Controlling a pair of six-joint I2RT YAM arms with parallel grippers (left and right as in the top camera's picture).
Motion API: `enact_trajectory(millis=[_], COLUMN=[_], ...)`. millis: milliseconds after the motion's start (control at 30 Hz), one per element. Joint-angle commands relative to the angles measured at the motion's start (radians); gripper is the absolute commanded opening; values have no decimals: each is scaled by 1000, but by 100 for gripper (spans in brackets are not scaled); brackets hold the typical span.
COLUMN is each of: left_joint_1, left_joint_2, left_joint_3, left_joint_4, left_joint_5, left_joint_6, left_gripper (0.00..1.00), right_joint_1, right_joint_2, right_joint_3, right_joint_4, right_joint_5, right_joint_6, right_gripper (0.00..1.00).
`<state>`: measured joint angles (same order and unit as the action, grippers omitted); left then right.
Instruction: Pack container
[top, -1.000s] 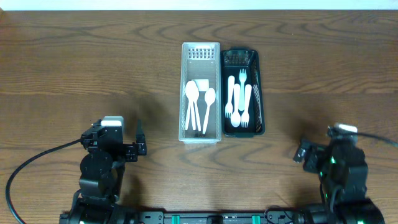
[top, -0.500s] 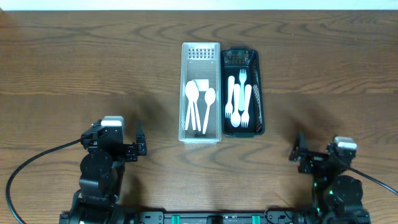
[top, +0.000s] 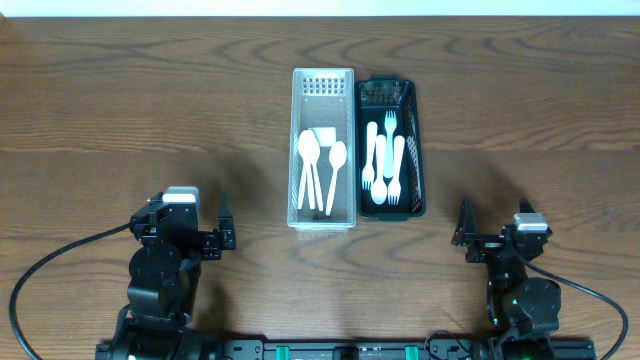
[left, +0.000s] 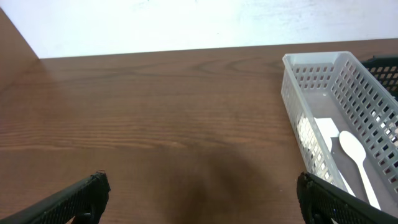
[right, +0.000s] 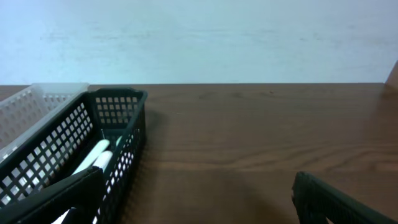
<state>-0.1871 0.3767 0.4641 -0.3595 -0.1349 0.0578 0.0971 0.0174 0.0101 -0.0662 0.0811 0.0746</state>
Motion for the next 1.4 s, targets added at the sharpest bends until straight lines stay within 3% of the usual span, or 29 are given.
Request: enact_trajectory(millis=[0, 933, 1233, 1367], left_joint_1=[-5, -5, -3, -3], left_joint_2=[-5, -13, -240, -342], left_joint_3=[-6, -6, -29, -103], left_joint_4=[1, -22, -231, -219], left_joint_5=[-5, -5, 53, 52], left_joint_6=[17, 17, -36, -56], left_gripper=[98, 98, 98, 98], right_joint_1=[14, 14, 14, 14], right_joint_2=[-5, -5, -5, -5], right_joint_3=[-5, -5, -5, -5], right_joint_4=[-2, -2, -2, -2], right_joint_5=[-22, -22, -22, -22], right_joint_6=[-24, -24, -24, -24], right_gripper=[99, 99, 99, 99])
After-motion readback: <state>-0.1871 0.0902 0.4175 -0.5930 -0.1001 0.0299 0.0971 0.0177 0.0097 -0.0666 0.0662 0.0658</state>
